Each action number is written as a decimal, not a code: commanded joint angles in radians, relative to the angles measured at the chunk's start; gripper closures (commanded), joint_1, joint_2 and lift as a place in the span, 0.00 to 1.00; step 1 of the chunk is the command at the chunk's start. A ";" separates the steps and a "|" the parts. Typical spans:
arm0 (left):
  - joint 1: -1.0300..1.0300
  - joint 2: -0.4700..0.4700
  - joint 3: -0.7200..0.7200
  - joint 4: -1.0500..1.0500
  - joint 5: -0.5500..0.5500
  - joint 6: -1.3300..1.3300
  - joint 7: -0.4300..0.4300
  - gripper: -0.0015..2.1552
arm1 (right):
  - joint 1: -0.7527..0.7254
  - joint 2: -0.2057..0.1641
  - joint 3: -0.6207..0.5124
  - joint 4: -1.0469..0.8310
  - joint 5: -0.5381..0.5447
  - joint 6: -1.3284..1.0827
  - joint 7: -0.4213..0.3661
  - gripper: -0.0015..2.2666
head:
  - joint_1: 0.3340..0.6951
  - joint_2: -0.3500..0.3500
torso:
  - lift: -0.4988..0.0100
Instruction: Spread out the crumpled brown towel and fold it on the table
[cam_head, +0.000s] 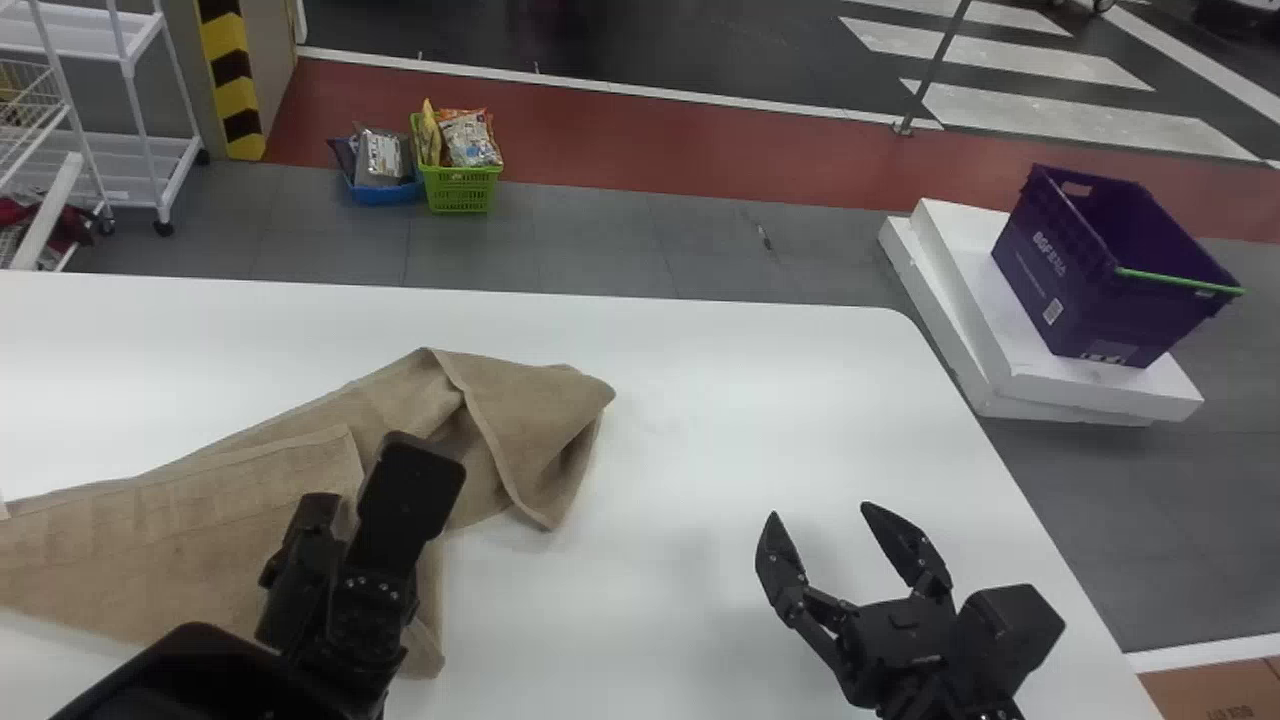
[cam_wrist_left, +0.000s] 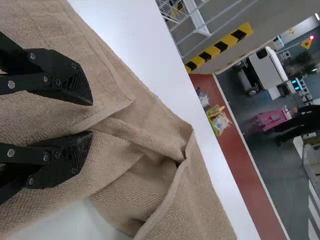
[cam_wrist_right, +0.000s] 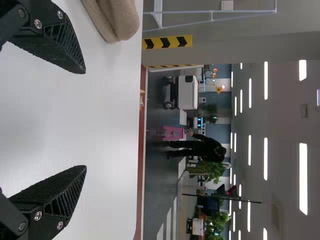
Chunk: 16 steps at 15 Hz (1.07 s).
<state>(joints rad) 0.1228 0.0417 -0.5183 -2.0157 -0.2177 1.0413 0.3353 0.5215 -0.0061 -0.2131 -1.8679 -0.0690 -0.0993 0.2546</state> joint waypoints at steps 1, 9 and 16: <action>0.001 0.003 0.006 -0.008 -0.002 0.023 0.001 0.37 | 0.000 0.000 0.006 0.000 0.000 -0.006 0.000 0.07 | 1.00 0.13 | 0.73; 0.021 0.003 0.020 -0.058 -0.003 0.053 0.001 0.36 | 0.000 0.000 0.011 0.000 0.000 -0.006 0.000 0.07 | 1.00 0.17 | 0.73; 0.006 0.000 0.017 -0.049 -0.003 0.053 -0.001 0.55 | 0.000 -0.003 0.009 0.001 0.000 -0.006 0.000 0.07 | 1.00 0.16 | 0.73</action>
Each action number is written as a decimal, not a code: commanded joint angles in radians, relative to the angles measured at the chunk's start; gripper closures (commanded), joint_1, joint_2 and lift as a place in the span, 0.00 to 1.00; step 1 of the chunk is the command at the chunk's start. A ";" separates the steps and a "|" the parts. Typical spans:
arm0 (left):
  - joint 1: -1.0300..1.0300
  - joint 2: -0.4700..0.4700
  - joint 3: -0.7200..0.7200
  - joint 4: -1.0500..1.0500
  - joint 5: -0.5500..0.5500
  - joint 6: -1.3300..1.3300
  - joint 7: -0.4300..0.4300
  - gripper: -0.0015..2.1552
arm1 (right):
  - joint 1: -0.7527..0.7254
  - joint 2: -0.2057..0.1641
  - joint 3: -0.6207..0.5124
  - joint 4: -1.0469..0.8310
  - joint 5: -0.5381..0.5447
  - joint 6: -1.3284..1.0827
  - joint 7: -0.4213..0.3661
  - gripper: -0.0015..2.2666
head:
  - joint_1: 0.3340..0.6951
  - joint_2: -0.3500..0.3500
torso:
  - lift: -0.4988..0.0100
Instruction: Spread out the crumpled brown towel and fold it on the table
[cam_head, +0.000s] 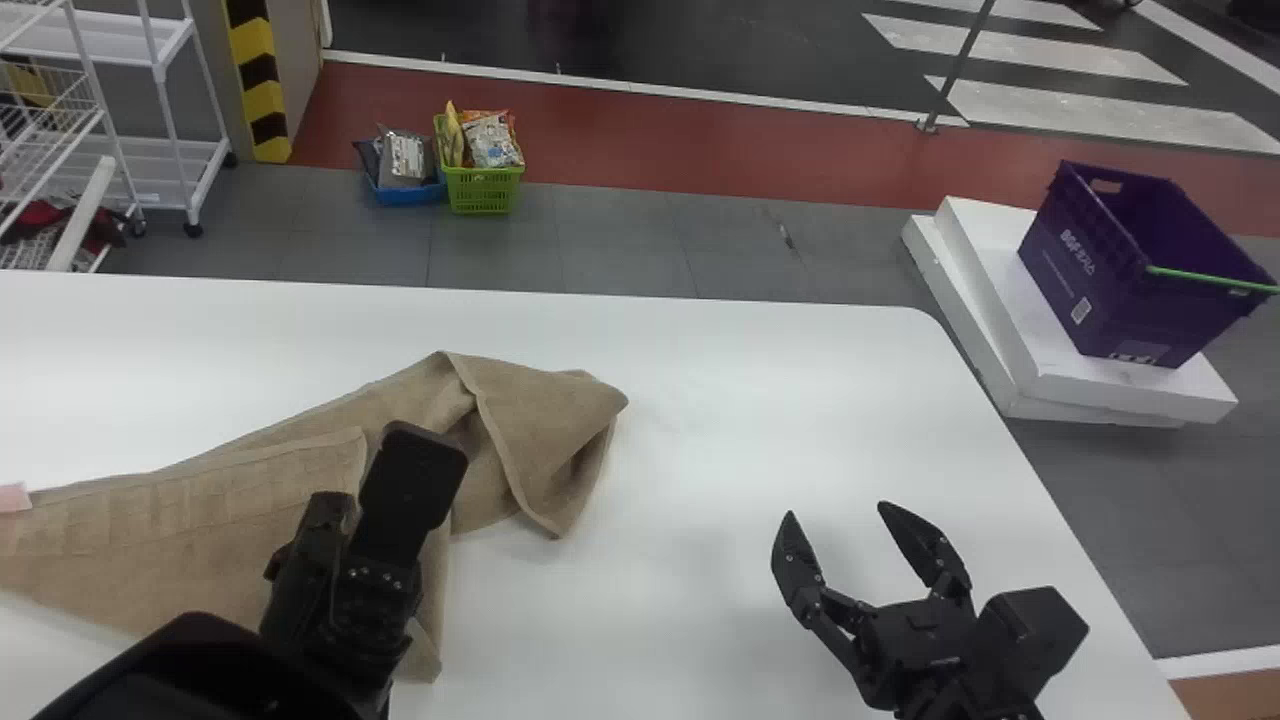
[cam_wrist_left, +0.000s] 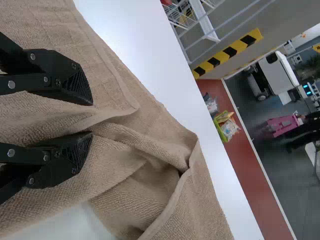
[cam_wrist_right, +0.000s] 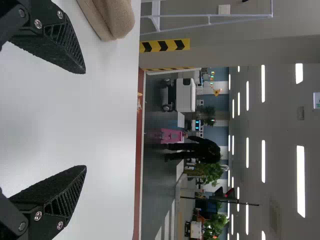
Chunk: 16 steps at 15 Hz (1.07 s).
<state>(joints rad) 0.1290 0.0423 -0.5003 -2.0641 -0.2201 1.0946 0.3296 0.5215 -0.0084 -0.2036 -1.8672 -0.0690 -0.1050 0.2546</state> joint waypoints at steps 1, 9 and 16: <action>0.001 0.001 0.002 -0.004 -0.001 0.000 0.008 0.64 | 0.000 -0.001 0.001 0.000 0.000 0.000 0.000 0.07 | 1.00 0.16 | 0.73; 0.144 0.014 0.089 -0.199 0.007 -0.061 -0.001 0.64 | -0.002 -0.002 0.013 0.005 0.000 0.000 0.000 0.07 | 1.00 0.19 | 0.73; 0.374 0.013 0.457 -0.426 0.176 -0.178 0.009 0.64 | -0.017 -0.002 0.058 0.000 0.009 0.003 -0.006 0.07 | 1.00 0.44 | 0.73</action>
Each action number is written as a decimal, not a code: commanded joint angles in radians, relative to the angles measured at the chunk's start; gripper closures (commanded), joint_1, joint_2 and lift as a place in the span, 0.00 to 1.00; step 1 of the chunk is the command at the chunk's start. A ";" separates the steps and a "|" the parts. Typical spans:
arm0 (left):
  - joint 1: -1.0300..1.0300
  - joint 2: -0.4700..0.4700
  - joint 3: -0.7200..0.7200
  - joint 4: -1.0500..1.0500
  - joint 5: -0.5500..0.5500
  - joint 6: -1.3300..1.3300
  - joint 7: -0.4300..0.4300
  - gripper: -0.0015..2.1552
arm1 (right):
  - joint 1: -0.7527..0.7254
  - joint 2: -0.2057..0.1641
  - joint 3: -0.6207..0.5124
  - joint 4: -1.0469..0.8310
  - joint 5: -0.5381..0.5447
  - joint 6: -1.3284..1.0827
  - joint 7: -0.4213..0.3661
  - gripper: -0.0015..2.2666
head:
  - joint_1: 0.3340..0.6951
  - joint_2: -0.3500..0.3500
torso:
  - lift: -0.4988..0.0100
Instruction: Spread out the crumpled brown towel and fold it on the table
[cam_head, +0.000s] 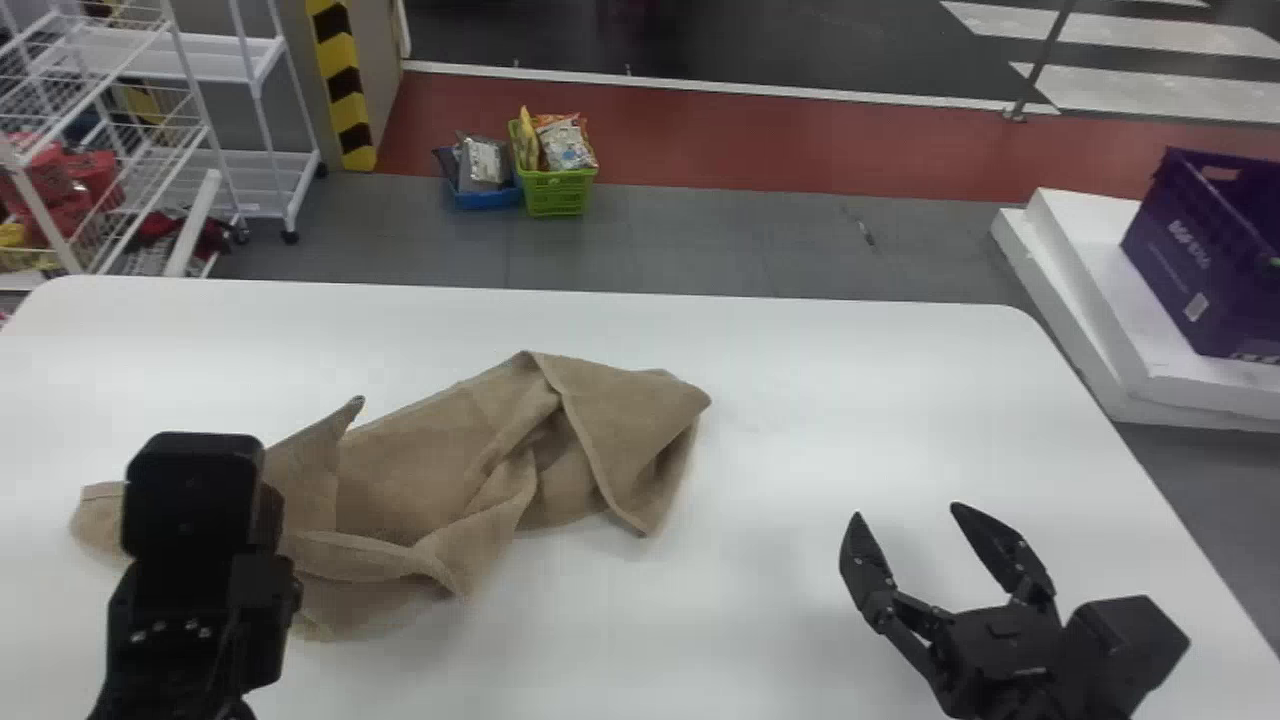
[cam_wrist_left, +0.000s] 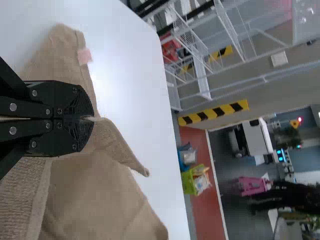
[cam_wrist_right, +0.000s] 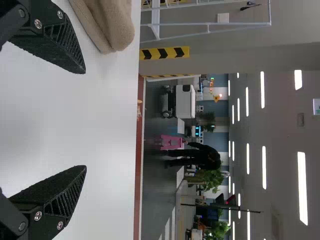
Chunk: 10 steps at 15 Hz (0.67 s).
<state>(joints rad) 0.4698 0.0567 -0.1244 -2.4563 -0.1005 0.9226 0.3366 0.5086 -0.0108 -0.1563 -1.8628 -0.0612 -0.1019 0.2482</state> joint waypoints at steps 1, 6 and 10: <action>0.064 -0.008 0.134 -0.049 0.088 -0.031 0.013 0.64 | -0.004 0.000 0.023 -0.015 0.008 0.003 -0.004 0.07 | 1.00 0.49 | 0.73; 0.147 -0.015 0.227 -0.064 0.180 -0.073 0.064 0.64 | -0.025 0.002 0.095 -0.053 0.044 0.061 -0.043 0.07 | 1.00 0.71 | 0.73; 0.125 -0.015 0.227 -0.044 0.185 -0.061 0.070 0.61 | -0.044 0.002 0.175 -0.130 0.066 0.199 -0.041 0.07 | 1.00 0.78 | 0.73</action>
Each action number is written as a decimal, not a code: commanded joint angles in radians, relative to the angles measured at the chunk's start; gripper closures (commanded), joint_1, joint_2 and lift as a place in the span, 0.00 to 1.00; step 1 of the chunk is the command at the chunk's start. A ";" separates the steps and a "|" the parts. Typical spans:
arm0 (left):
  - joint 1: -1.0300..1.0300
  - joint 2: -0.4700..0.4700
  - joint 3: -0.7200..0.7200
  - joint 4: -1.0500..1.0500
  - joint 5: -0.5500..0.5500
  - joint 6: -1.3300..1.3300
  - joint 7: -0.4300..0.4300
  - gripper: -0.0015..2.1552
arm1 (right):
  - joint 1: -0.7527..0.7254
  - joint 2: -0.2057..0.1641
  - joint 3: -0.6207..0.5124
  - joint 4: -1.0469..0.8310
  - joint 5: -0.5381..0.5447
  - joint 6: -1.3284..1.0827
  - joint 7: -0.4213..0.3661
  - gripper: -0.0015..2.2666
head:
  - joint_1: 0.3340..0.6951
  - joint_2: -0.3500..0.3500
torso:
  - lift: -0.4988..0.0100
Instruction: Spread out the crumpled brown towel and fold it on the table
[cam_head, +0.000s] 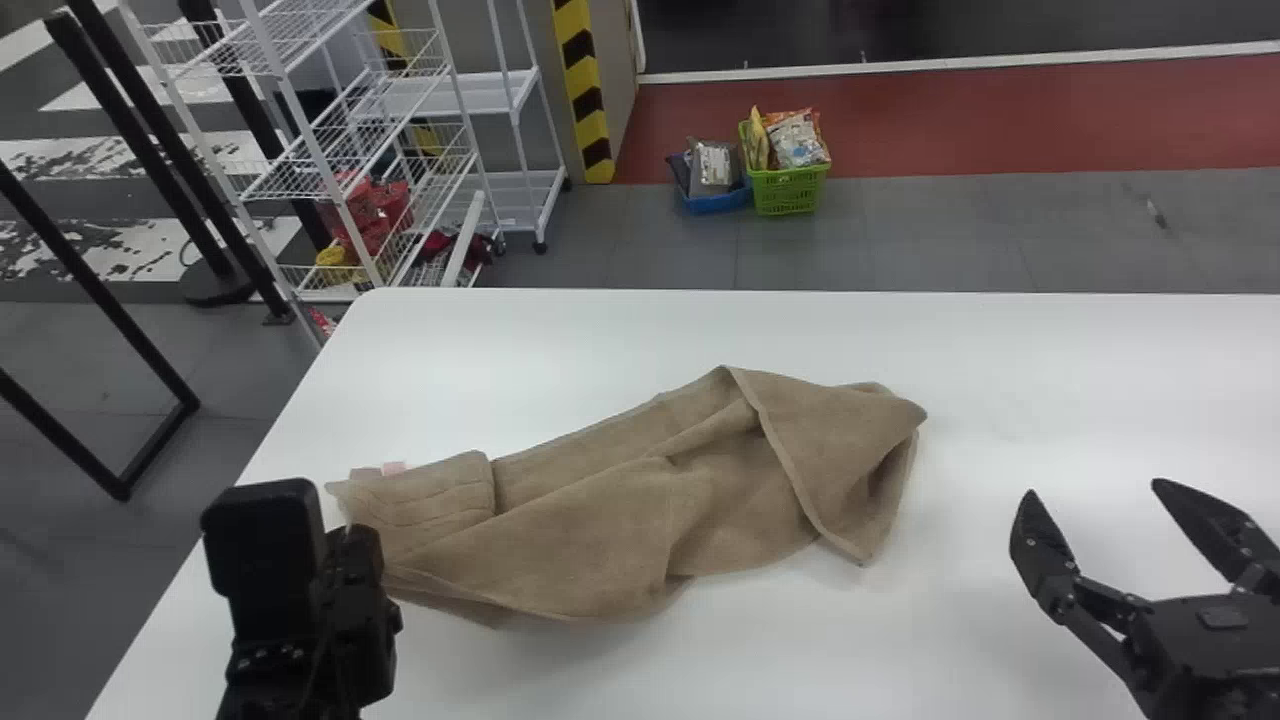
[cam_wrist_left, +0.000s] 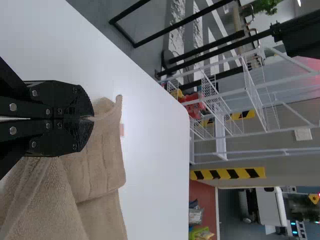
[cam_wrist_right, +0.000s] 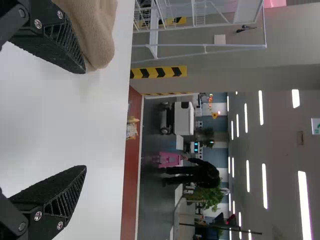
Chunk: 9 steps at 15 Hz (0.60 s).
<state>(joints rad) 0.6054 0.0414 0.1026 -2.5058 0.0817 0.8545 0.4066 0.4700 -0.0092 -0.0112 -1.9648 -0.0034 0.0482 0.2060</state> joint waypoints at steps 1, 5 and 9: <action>-0.016 0.000 0.000 0.008 0.006 0.013 0.000 0.42 | -0.010 -0.001 0.050 -0.054 0.026 0.111 0.003 0.07 | 1.00 0.81 | 0.73; -0.029 0.000 0.000 0.028 0.009 0.025 -0.003 0.04 | -0.031 -0.006 0.146 -0.091 0.141 0.249 0.001 0.07 | 1.00 0.89 | 0.73; -0.038 0.000 0.011 0.041 0.015 0.028 -0.014 0.04 | -0.079 -0.014 0.212 -0.080 0.227 0.378 0.010 0.07 | 1.00 0.96 | 0.73</action>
<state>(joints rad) 0.5694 0.0414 0.1114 -2.4658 0.0945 0.8801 0.3943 0.4109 -0.0195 0.1782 -2.0527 0.1984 0.3808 0.2146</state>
